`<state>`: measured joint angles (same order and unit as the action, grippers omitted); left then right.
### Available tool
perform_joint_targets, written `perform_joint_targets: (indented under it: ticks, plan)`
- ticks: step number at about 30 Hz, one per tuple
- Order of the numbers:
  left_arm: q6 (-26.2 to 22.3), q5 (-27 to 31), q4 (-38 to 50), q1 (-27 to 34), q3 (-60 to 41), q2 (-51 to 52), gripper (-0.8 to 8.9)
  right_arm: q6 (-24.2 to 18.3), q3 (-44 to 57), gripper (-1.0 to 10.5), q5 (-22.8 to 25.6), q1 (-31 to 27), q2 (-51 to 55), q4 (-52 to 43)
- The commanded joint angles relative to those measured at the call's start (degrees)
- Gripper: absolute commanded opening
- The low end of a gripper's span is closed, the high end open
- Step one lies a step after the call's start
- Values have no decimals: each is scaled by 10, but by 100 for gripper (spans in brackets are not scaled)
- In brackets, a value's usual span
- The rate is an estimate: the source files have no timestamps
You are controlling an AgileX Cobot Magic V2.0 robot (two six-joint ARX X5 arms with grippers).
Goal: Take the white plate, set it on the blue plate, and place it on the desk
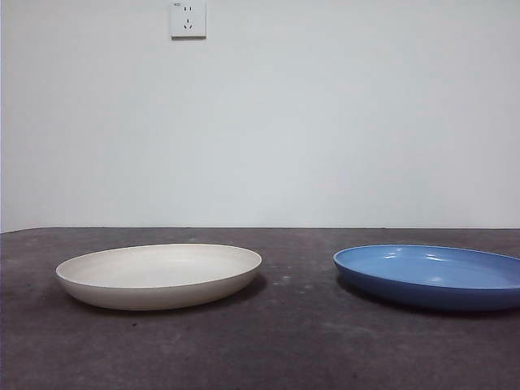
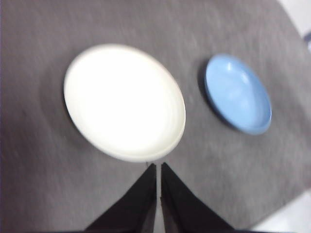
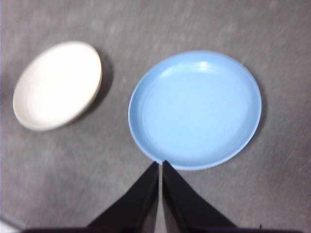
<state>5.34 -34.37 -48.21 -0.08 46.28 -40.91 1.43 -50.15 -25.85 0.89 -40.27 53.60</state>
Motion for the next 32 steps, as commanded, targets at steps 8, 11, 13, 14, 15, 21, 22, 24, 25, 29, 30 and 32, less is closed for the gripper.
perform_joint_targets:
  ticks: [8,11,13,14,15,21,22,24,25,29,30,32]
  plan:
    - [-36,-1,-15,-22,12,-14,196,-19,-19,62,3,30,-35,9]
    - [-34,-1,-14,-22,12,-14,384,-14,-19,340,6,31,-34,9]
    - [-33,-1,-14,-23,12,-14,412,-10,-19,410,6,31,-35,9]
    - [-30,-1,-12,-23,12,-14,411,-9,-19,410,6,31,-35,9]
    - [-25,-1,-9,-23,12,-14,411,-9,-19,409,6,31,-35,9]
    - [4,37,29,-36,21,-45,410,-6,-19,410,6,31,-35,9]
    - [4,51,35,-40,28,-57,410,-6,-19,410,6,31,-35,9]
    - [9,67,47,-50,41,-86,410,-6,-19,409,6,31,-34,9]
    - [14,74,53,-54,50,-105,410,-6,-19,410,6,31,-34,9]
    - [15,100,76,-69,83,-186,406,-6,-19,409,5,31,-35,9]
    - [14,104,81,-73,90,-206,406,-6,-19,410,5,31,-35,9]
    - [14,118,91,-78,104,-249,406,-6,-19,410,5,31,-35,9]
